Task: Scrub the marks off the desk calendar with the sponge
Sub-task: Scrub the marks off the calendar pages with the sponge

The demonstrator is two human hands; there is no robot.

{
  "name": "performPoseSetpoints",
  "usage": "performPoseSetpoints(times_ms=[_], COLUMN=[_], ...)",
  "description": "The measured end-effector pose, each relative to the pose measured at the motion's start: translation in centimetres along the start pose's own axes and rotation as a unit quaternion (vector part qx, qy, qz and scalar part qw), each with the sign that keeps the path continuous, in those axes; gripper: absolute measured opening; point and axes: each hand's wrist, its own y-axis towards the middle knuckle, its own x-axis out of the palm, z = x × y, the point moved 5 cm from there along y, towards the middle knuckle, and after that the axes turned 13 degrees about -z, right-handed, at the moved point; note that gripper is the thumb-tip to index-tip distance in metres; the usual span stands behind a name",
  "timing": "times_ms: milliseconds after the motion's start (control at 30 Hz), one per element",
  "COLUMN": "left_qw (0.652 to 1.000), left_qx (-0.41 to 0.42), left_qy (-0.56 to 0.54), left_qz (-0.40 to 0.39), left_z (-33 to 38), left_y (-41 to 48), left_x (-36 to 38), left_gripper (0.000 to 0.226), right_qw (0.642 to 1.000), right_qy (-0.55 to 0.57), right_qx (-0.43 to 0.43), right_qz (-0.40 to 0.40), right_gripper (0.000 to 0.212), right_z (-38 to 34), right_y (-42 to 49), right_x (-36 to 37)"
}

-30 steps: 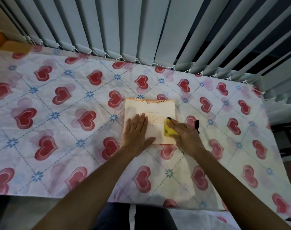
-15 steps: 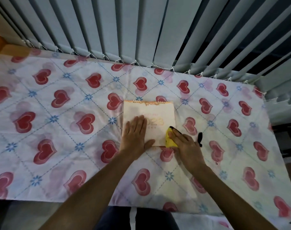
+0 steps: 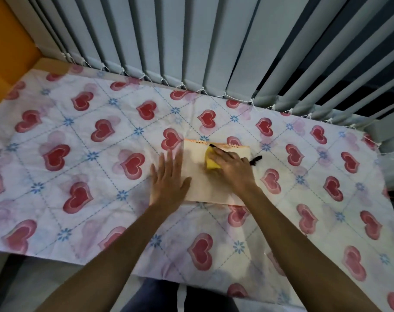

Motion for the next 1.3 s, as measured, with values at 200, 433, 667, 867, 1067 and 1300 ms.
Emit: performPoseSetpoints(times_ms=[200, 433, 667, 867, 1067, 1300], left_qw=[0.995, 0.996, 0.995, 0.994, 0.993, 0.992], left_qx=[-0.066, -0.068, -0.072, -0.072, -0.072, -0.076], left_qy=[0.009, 0.01, 0.024, 0.025, 0.023, 0.028], left_qz=[-0.071, -0.064, -0.065, -0.08, -0.096, -0.097], left_z=[-4.0, -3.9, -4.1, -4.0, -3.7, -3.5], left_y=[0.1, -0.2, 0.2, 0.2, 0.1, -0.1], left_x=[1.2, 1.0, 1.5, 1.4, 1.2, 0.9], left_gripper=[0.1, 0.101, 0.103, 0.101, 0.099, 0.097], right_qw=[0.999, 0.998, 0.986, 0.998, 0.982, 0.991], right_qy=[0.028, 0.055, 0.063, 0.048, 0.055, 0.118], right_qx=[0.023, -0.007, 0.146, -0.034, -0.18, -0.053], right_qz=[0.04, 0.02, 0.054, 0.031, 0.01, 0.017], right_gripper=[0.048, 0.054, 0.058, 0.05, 0.051, 0.048], right_z=[-3.9, -4.5, 0.8, -5.8, -6.1, -6.5], right_y=[2.7, 3.2, 0.6, 4.5, 0.1, 4.7], right_x=[-0.9, 0.1, 1.1, 0.0, 1.9, -0.9])
